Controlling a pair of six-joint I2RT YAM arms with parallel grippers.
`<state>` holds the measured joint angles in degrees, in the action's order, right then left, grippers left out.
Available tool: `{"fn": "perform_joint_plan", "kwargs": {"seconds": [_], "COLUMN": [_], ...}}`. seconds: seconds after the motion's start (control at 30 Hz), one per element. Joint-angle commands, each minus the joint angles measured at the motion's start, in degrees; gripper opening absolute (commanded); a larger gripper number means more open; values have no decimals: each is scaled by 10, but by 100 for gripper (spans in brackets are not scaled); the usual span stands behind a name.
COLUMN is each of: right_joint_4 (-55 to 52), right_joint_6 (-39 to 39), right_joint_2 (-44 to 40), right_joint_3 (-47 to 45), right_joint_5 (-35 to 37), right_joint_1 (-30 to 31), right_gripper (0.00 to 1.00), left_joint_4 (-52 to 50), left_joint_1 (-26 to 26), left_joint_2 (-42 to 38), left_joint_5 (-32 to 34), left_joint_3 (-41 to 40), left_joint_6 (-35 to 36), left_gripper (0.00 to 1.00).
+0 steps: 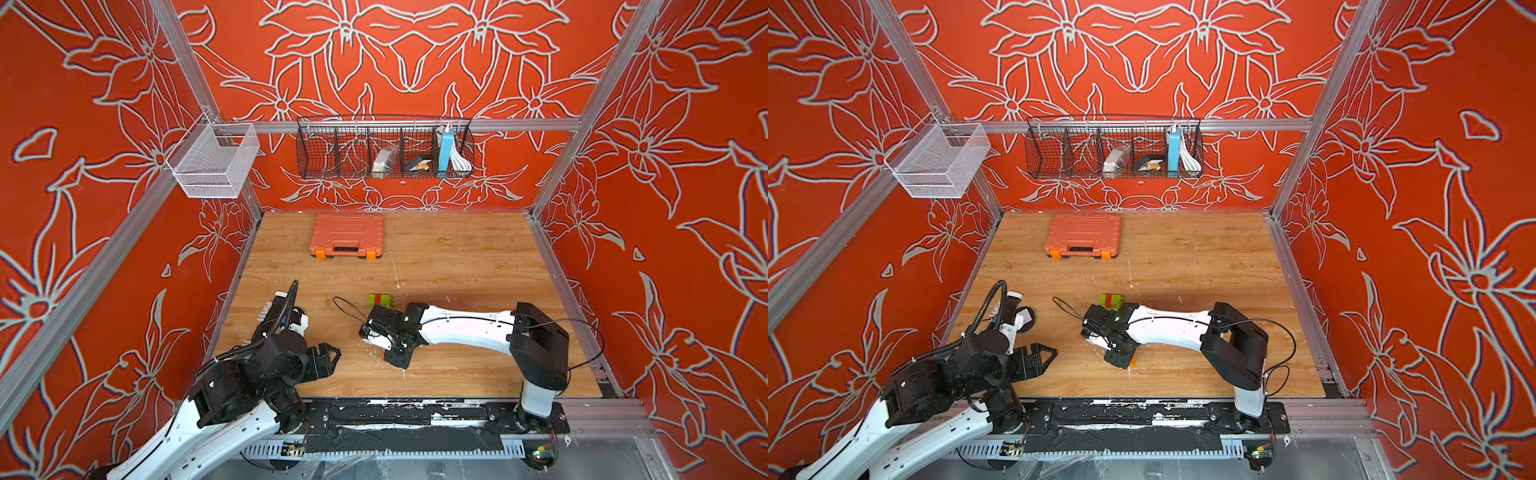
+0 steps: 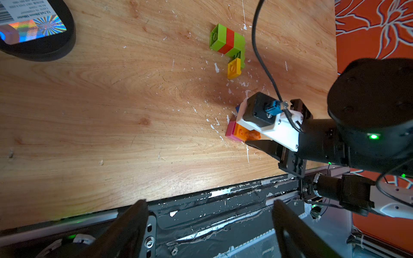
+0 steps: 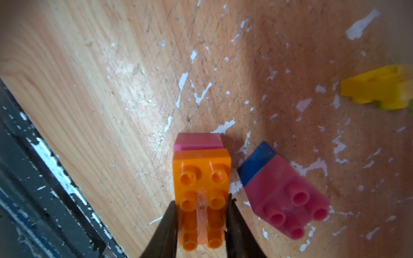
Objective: Assemble the letter r with lego
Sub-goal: Assemble the lego brick with the lego brick.
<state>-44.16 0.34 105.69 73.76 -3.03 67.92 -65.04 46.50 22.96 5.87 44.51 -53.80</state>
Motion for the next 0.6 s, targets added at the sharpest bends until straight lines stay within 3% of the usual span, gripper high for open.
{"fn": "perform_joint_plan", "kwargs": {"seconds": [0.0,0.4,0.57], "right_joint_4": [-41,-62,-61], "right_joint_6": [-12,-16,-13], "right_joint_2": [23,34,33], "right_joint_3": [6,15,18], "right_joint_5": [2,15,24], "right_joint_1": [5,5,5], "right_gripper": [0,0,15], "left_joint_4": [5,8,8], "left_joint_1": [-3,-3,-2], "left_joint_2": [1,0,0], "left_joint_5": [-1,-4,-4], "left_joint_3": [-3,-5,-5], "left_joint_6": [6,8,9], "left_gripper": [87,87,87]}}
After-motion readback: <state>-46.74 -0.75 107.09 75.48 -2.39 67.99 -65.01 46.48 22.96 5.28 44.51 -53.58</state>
